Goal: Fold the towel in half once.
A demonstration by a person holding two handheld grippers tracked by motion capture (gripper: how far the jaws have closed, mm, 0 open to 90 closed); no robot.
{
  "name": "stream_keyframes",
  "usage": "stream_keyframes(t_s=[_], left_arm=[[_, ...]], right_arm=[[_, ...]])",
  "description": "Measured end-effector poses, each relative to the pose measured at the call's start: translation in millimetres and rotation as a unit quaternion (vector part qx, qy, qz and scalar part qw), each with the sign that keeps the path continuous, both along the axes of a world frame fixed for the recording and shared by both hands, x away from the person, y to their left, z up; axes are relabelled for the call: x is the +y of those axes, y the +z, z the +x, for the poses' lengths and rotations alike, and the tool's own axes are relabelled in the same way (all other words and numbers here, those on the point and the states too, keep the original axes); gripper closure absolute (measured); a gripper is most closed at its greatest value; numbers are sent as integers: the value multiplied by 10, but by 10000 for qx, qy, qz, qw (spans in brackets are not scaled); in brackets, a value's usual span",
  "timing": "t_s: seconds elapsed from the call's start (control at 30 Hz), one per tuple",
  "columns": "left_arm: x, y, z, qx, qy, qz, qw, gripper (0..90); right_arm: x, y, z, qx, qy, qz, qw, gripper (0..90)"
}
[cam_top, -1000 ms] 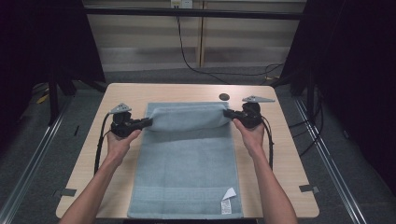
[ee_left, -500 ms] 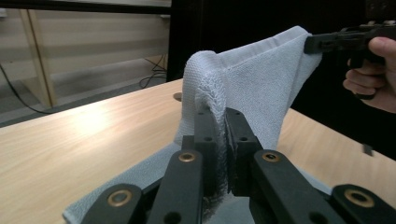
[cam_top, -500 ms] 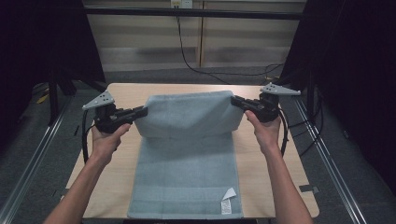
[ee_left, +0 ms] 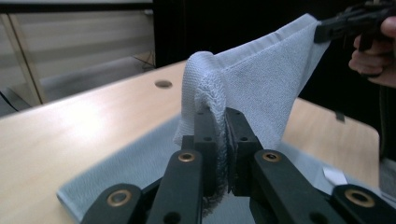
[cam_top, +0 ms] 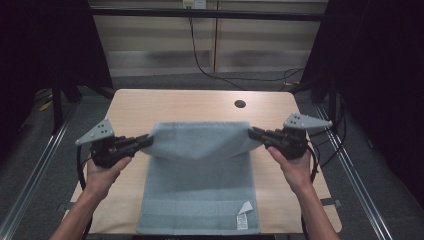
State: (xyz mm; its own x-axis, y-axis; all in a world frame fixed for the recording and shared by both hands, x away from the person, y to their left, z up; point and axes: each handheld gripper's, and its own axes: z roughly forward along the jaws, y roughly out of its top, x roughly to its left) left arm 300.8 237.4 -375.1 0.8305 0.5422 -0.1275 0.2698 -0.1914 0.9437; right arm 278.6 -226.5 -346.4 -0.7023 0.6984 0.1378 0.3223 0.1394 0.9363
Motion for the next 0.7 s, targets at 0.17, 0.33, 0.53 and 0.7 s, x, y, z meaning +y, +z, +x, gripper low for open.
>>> stream_keyframes(t_s=[0.17,0.33,0.53,0.7], left_arm=[[0,-479,-150,416,-63,272,9987,846],[-15,-838,-244,806,-231,493,9953,839],[-8,-1023,-537,950,-505,788,9911,809],[-33,-1158,-694,1281,-757,1183,9818,749]], right_arm=[[67,-418,-242,480,190,-426,9978,857],[106,-952,-427,1099,327,-673,9911,853],[98,-1204,-707,1435,465,-672,9863,820],[130,-1341,-975,1637,537,-863,9813,767]])
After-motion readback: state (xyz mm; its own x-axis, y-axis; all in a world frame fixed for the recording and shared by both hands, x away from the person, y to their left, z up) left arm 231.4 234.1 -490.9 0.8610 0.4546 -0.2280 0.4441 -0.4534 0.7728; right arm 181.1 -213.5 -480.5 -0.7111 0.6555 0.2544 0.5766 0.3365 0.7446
